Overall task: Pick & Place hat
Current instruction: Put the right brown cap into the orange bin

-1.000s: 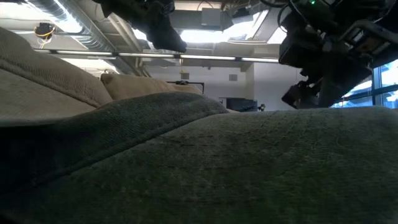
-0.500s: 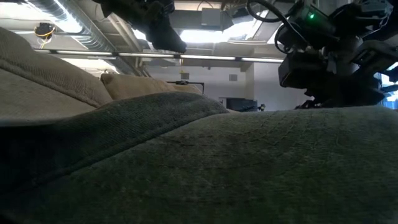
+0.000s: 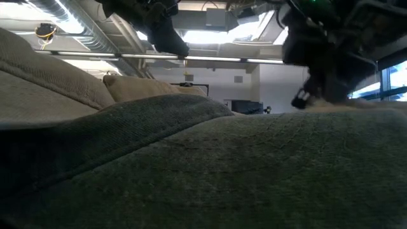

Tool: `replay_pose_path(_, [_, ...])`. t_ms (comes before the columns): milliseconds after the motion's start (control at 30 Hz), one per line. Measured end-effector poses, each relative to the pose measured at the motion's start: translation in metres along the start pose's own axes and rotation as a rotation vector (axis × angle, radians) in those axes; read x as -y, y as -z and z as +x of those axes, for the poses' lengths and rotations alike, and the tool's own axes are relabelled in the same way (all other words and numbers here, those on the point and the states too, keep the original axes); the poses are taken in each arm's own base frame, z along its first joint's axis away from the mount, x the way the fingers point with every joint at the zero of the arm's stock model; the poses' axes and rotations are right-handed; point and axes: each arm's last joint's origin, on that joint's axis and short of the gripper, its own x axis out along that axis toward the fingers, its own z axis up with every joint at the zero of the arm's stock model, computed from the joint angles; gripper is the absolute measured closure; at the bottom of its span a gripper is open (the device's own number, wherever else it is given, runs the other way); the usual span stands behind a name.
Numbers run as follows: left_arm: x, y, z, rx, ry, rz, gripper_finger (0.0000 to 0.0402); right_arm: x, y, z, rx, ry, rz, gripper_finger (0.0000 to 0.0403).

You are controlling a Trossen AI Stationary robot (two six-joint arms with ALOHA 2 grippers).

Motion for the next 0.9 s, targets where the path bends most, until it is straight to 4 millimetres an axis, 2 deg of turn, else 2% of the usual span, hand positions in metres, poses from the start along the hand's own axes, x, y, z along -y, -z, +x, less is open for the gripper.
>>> replay_pose_path(100, [0.0, 0.0, 0.0, 0.0, 0.0, 0.003, 0.0211, -0.007, -0.014, -0.021, 0.035, 0.05, 0.006, 0.037])
replay_pose_path(233, [0.001, 0.0, 0.0, 0.007, 0.027, 0.003, 0.021, -0.021, -0.031, -0.061, 0.06, 0.171, -0.016, 0.037])
replay_pose_path(467, [0.001, 0.0, 0.0, 0.008, 0.035, -0.004, 0.0214, -0.041, -0.063, -0.147, 0.219, 0.659, 0.071, 0.037])
replay_pose_path(633, [0.001, 0.0, 0.0, 0.008, 0.035, -0.005, 0.021, -0.046, -0.086, -0.199, 0.449, 0.96, 0.151, 0.037])
replay_pose_path(767, [0.001, 0.0, 0.0, 0.008, 0.035, -0.005, 0.0212, -0.039, -0.096, -0.224, 0.605, 1.175, 0.202, 0.037])
replay_pose_path(900, [0.001, 0.0, 0.0, 0.001, 0.036, -0.006, 0.0212, -0.023, -0.104, -0.231, 0.655, 1.234, 0.246, 0.037])
